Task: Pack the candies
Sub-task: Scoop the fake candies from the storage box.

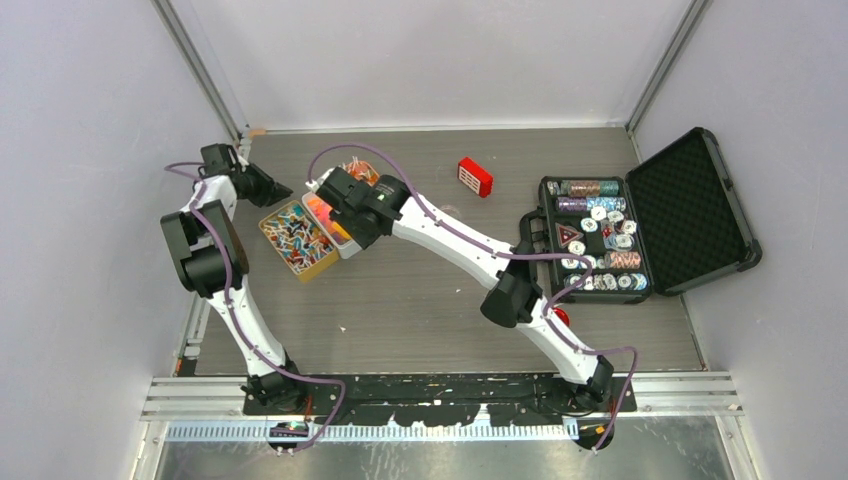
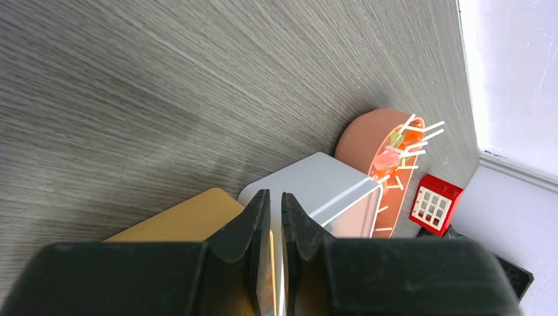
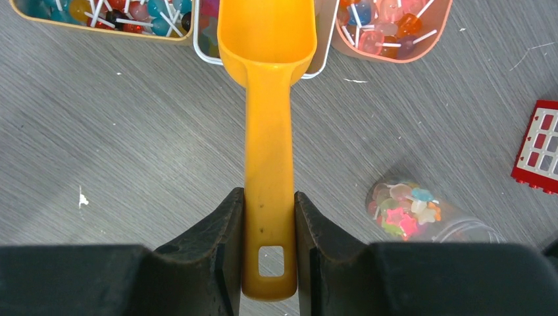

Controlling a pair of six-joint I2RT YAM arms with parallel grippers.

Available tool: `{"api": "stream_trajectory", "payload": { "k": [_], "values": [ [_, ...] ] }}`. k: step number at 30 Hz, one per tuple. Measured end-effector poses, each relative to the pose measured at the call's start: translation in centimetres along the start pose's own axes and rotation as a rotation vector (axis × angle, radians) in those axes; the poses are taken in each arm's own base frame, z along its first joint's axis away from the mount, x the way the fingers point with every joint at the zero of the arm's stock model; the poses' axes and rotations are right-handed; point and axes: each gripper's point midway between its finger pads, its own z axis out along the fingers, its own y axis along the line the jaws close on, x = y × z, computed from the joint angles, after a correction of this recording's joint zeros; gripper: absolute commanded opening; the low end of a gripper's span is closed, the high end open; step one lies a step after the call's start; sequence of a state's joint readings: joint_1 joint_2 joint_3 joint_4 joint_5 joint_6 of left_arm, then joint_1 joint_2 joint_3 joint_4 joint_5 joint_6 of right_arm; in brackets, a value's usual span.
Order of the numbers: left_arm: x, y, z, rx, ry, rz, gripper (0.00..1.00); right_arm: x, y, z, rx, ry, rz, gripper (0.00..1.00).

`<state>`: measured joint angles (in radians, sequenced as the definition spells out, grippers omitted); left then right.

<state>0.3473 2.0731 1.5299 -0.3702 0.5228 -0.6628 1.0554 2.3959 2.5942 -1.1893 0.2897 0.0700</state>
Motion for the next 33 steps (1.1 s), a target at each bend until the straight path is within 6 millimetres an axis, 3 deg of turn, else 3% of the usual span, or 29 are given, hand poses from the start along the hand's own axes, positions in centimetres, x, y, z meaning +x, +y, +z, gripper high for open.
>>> {"api": "stream_trajectory", "payload": {
  "k": [9, 17, 33],
  "values": [
    [0.7, -0.1, 0.1, 0.019, 0.027, -0.017, 0.13, 0.1, -0.1, 2.8, 0.012, 0.008, -0.023, 0.00],
    [1.0, -0.2, 0.1, 0.028, 0.038, -0.019, 0.13, 1.4, -0.3, 6.5, 0.036, 0.049, -0.042, 0.00],
    [1.8, 0.6, 1.0, 0.033, 0.077, -0.037, 0.13, -0.7, -0.7, 8.8, 0.041, -0.049, -0.039, 0.00]
  ]
}}
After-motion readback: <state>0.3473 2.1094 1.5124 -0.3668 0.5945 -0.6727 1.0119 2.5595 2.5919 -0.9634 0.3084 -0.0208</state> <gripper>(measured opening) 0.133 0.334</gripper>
